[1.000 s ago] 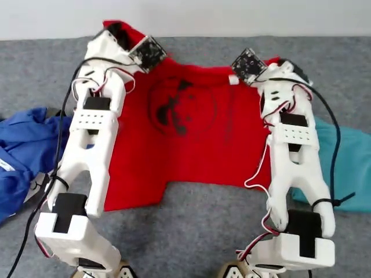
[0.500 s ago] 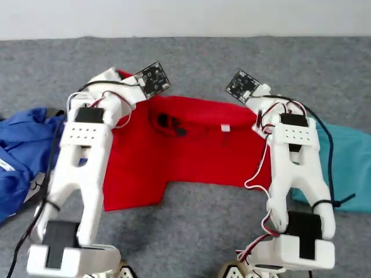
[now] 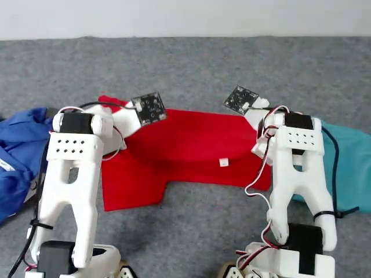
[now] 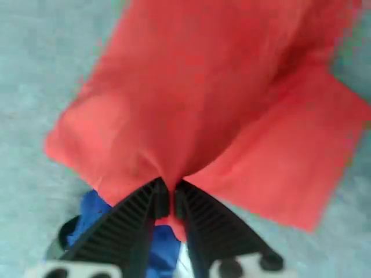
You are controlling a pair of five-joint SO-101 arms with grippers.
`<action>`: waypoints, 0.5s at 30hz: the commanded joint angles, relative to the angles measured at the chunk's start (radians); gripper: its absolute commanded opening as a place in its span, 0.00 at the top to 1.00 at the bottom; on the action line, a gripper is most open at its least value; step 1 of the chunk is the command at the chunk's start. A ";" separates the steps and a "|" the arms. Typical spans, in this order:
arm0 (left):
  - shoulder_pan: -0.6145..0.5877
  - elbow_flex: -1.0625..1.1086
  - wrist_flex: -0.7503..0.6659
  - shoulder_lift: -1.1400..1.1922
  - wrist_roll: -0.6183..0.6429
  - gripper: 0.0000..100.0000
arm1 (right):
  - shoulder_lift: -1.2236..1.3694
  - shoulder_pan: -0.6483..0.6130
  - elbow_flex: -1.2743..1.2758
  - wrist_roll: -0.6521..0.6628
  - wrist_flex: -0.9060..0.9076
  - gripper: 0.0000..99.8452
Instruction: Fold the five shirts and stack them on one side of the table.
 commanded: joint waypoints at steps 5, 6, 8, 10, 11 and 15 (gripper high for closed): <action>0.002 0.054 0.150 -0.044 -0.132 0.98 | -0.050 0.018 0.012 0.075 0.005 0.99; 0.002 0.074 0.164 -0.044 -0.143 0.98 | -0.041 0.024 0.011 0.075 0.005 0.99; 0.002 0.107 0.186 -0.044 -0.152 0.95 | -0.016 0.039 0.006 0.075 0.004 0.99; 0.002 0.130 0.206 -0.044 -0.153 0.93 | 0.012 0.058 0.006 0.075 -0.012 0.99; 0.002 0.134 0.216 -0.044 -0.155 0.92 | 0.022 0.064 0.006 0.075 -0.016 0.99; -0.006 0.136 0.253 -0.044 -0.153 0.88 | 0.042 0.070 0.006 0.075 -0.030 0.99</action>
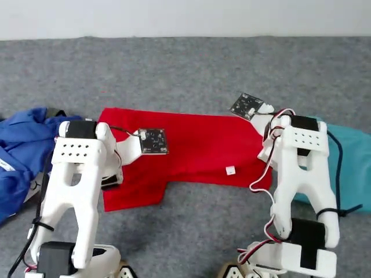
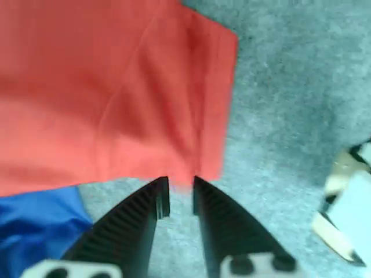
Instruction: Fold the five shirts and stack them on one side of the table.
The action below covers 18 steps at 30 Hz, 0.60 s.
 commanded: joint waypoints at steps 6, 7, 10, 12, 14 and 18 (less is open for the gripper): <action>-0.029 -0.015 0.031 -0.043 0.034 0.85 | -0.004 0.010 -0.015 0.011 -0.016 0.92; -0.029 -0.018 0.031 -0.043 0.046 0.84 | -0.005 0.013 -0.015 0.008 -0.013 0.88; -0.029 -0.067 0.031 -0.043 0.094 0.84 | -0.044 0.030 -0.034 0.005 0.019 0.78; -0.029 -0.113 0.011 -0.044 0.141 0.84 | -0.084 0.033 -0.066 -0.017 0.050 0.77; -0.029 -0.151 -0.028 -0.048 0.212 0.84 | -0.116 0.033 -0.106 -0.071 0.079 0.77; -0.029 -0.185 -0.110 -0.049 0.328 0.85 | -0.151 0.024 -0.173 -0.153 0.116 0.77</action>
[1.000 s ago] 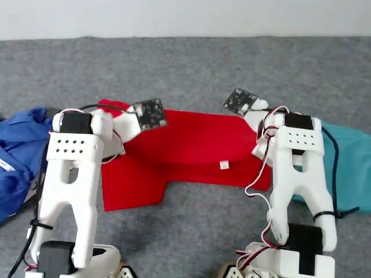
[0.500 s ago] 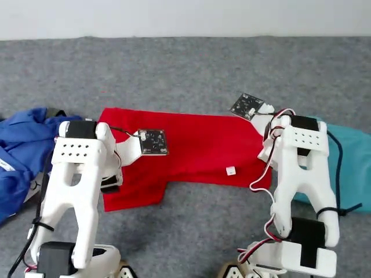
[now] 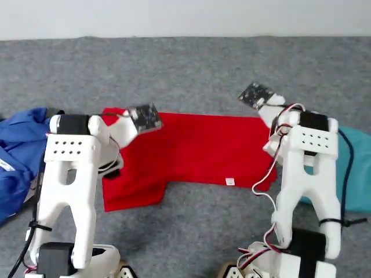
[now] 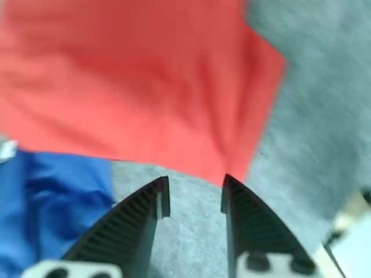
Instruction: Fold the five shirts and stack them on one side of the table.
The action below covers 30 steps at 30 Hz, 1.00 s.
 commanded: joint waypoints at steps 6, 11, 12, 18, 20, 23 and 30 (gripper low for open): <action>-0.009 -0.053 -0.215 -0.043 0.322 0.92 | -0.013 -0.094 -0.083 -0.221 0.004 0.79; -0.041 -0.062 -0.193 -0.046 0.428 0.99 | 0.054 -0.239 -0.086 -0.293 0.033 1.00; -0.063 -0.074 -0.175 -0.046 0.442 0.99 | 0.062 -0.268 -0.087 -0.298 0.045 0.99; -0.359 -0.131 -0.135 -0.046 0.459 0.99 | 0.101 -0.464 -0.086 -0.341 0.074 0.99; -0.466 -0.133 -0.140 -0.046 0.456 0.99 | 0.117 -0.545 -0.086 -0.348 0.074 0.99; -0.605 -0.133 -0.141 -0.044 0.454 0.99 | 0.150 -0.673 -0.089 -0.368 0.064 0.98; -0.792 -0.131 -0.141 -0.038 0.453 0.99 | 0.278 -0.914 -0.207 -0.381 0.061 0.85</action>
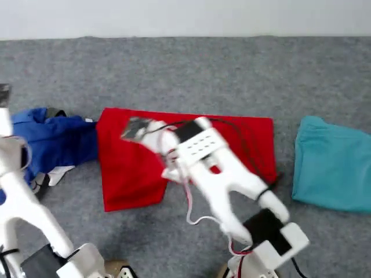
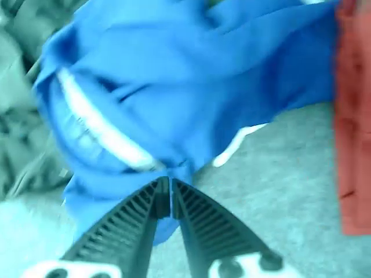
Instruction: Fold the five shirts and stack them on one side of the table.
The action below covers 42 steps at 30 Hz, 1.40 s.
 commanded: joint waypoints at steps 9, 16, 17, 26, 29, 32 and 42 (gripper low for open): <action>-0.133 -0.041 0.011 -0.044 0.006 0.99 | 0.318 -0.191 -0.446 -0.011 0.085 0.90; -0.161 -0.038 0.012 -0.040 0.006 0.99 | 0.475 -0.302 -0.635 -0.011 0.203 0.90; -0.161 -0.038 0.012 -0.040 0.006 0.99 | 0.493 -0.309 -0.651 -0.011 0.203 0.90; -0.160 -0.036 0.012 -0.038 0.008 0.99 | 0.665 -0.308 -0.770 -0.011 0.203 0.90; -0.157 -0.025 0.011 -0.038 0.008 0.99 | 0.685 -0.292 -0.832 -0.011 0.205 0.96; -0.155 0.010 0.006 -0.038 0.008 0.99 | 0.691 -0.278 -0.864 -0.011 0.199 0.99; -0.155 0.050 -0.020 -0.044 0.006 0.99 | 0.684 -0.251 -0.959 -0.009 0.291 0.99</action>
